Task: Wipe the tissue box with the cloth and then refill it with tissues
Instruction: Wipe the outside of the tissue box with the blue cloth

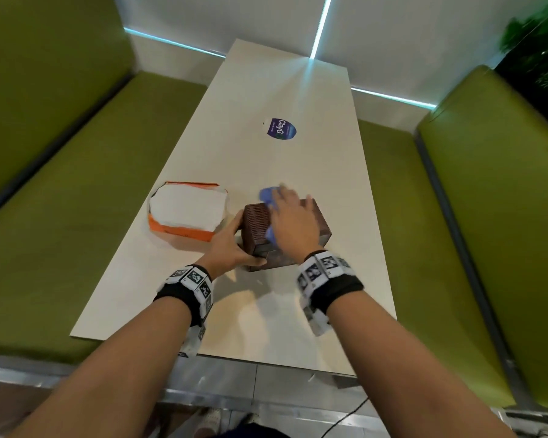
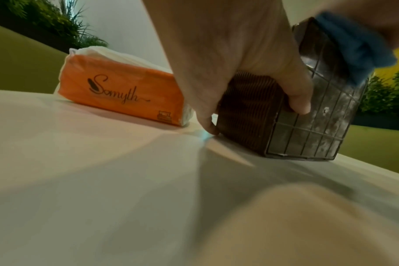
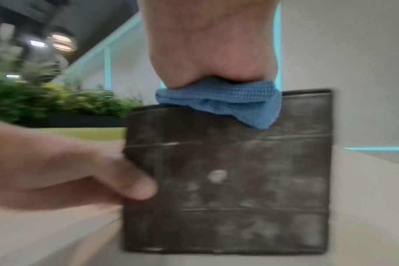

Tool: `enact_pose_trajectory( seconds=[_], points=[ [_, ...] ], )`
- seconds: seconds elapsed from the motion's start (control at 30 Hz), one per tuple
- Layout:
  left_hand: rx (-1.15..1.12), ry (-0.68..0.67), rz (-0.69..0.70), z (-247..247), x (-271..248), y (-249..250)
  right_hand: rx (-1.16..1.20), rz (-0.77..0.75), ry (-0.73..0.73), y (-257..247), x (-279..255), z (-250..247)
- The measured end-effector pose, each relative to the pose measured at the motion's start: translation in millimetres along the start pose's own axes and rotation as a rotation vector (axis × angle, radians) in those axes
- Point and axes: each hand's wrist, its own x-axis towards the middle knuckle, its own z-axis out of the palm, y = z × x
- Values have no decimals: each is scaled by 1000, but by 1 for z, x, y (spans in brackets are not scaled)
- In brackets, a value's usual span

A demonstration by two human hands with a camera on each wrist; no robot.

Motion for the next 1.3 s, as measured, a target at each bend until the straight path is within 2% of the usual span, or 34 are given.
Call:
enact_pose_trajectory(
  seconds=[0.1,0.17,0.2,0.33,0.43,0.5,0.57,0.63,0.67,0.7,0.77,0.83,0.93,1.0,1.1,1.17,1.23,1.3],
  points=[
    [-2,-19,-10,-1,0,-2,9,257,-15,48,-1,7],
    [3,-33,-4,-1,1,-2,-4,386,20,44,-3,6],
    [9,-33,1,-1,1,-3,-1,395,27,30,-2,6],
    [30,-3,54,0,0,-2,64,120,86,-43,-8,5],
    [44,21,40,-1,-1,-2,69,-58,46,-37,-9,0],
    [19,11,23,-2,-1,-2,-49,-51,-4,-3,-9,0],
    [14,-4,23,-2,-1,-1,-75,88,-26,32,-9,4],
    [-3,-18,28,-1,-2,1,-25,256,-26,37,-10,5],
    [-3,-18,32,0,-4,0,-17,277,-2,25,-10,8],
    [-18,-6,49,2,-4,0,-2,251,37,8,-11,10],
    [-33,18,70,4,-5,-1,67,104,98,-33,-16,12],
    [-37,41,68,5,-7,0,140,-24,101,-52,-23,11],
    [-52,29,29,3,-9,-1,70,-25,68,-14,-13,15],
    [-53,35,38,3,-10,-1,-18,73,24,26,-8,18],
    [-59,33,53,4,-11,3,198,321,35,58,-8,14],
    [-75,40,57,5,-13,5,299,399,53,60,-5,8],
    [-98,36,65,5,-15,7,517,466,39,63,-5,5],
    [-130,20,69,6,-17,9,854,556,58,76,-5,8]
  ],
)
